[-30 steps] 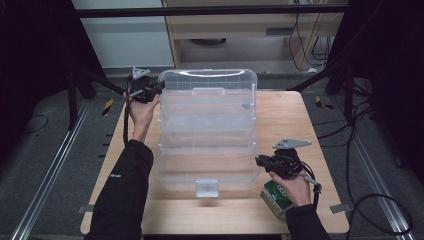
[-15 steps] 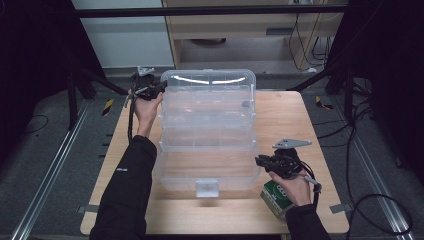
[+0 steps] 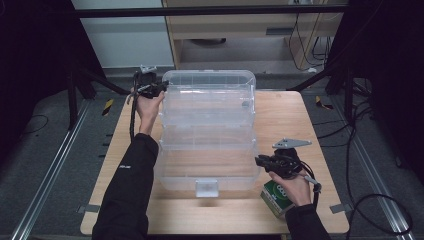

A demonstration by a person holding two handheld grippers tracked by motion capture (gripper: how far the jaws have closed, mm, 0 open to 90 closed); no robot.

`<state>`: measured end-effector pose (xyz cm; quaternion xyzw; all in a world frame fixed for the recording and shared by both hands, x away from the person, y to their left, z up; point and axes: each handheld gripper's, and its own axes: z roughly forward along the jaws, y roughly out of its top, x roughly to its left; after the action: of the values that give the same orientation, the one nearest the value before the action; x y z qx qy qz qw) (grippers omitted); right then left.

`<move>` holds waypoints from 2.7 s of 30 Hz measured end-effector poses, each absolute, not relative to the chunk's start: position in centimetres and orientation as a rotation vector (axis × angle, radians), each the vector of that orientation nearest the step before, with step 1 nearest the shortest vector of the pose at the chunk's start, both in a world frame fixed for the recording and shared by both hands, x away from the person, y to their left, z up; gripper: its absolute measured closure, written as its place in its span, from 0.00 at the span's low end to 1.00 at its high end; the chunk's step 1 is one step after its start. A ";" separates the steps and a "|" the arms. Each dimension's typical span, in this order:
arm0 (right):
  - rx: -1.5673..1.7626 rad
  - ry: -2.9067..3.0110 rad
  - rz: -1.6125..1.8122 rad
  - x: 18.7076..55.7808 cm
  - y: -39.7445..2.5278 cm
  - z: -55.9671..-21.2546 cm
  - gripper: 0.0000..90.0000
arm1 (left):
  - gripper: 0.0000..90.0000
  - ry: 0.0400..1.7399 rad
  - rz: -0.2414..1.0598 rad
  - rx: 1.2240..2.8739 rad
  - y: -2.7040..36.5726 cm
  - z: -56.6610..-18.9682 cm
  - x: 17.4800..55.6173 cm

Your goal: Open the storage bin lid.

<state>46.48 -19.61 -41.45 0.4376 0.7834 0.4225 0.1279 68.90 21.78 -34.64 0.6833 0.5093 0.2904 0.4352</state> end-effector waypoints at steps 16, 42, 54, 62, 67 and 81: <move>1.273 2.287 1.234 46.5 -19.6 -41.4 0.87 | 0.81 1.263 0.745 1.680 23.8 -34.3 67.3; 1.277 2.283 1.231 46.5 -19.5 -41.4 0.86 | 0.64 1.051 0.588 1.826 27.6 -35.5 49.9; 1.276 2.277 1.228 46.5 -19.5 -41.4 0.86 | 0.65 1.057 0.549 1.966 26.1 -40.1 47.3; 1.274 2.274 1.239 46.5 -19.6 -41.5 0.86 | 0.74 1.078 0.488 2.001 25.5 -41.5 47.4; 1.272 2.277 1.236 46.5 -19.6 -41.5 0.86 | 0.78 1.093 0.473 2.001 25.2 -41.7 47.2; 1.275 2.283 1.224 46.5 -19.5 -41.4 0.86 | 0.80 1.095 0.497 1.987 25.1 -41.8 46.8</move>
<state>46.54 -19.53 -41.37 0.4381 0.7843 0.4206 0.1268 46.77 25.12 -41.79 0.7848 0.4324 0.1963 0.3982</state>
